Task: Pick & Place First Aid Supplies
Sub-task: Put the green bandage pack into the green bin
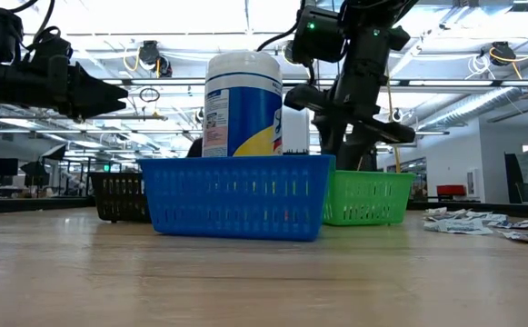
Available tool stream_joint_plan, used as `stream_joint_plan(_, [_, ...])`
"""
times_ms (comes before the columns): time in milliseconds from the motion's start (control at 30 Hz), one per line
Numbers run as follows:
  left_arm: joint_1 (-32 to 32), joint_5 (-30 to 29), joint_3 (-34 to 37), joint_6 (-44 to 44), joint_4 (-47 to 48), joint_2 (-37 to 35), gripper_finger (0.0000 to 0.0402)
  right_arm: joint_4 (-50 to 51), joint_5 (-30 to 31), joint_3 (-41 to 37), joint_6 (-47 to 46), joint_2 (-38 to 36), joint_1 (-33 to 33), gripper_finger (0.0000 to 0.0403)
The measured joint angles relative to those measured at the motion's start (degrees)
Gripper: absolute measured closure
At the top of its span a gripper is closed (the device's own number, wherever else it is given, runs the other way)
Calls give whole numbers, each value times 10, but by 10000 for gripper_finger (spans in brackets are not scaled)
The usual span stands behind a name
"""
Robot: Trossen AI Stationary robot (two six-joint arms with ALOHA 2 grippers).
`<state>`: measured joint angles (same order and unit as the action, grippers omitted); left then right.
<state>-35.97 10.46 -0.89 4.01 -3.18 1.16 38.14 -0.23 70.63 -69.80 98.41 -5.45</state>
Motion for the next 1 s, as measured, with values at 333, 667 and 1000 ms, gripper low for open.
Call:
stream_joint_plan(333, [0, 0, 0, 0, 0, 0, 4, 0, 0, 0, 8, -1, 0, 252])
stream_joint_plan(667, [0, 0, 0, 0, 0, 0, 4, 18, 3, -1, 59, -44, -37, 278])
stream_joint_plan(1000, [0, 0, 0, 0, 0, 0, 4, 64, 23, 0, 95, -85, -97, 289])
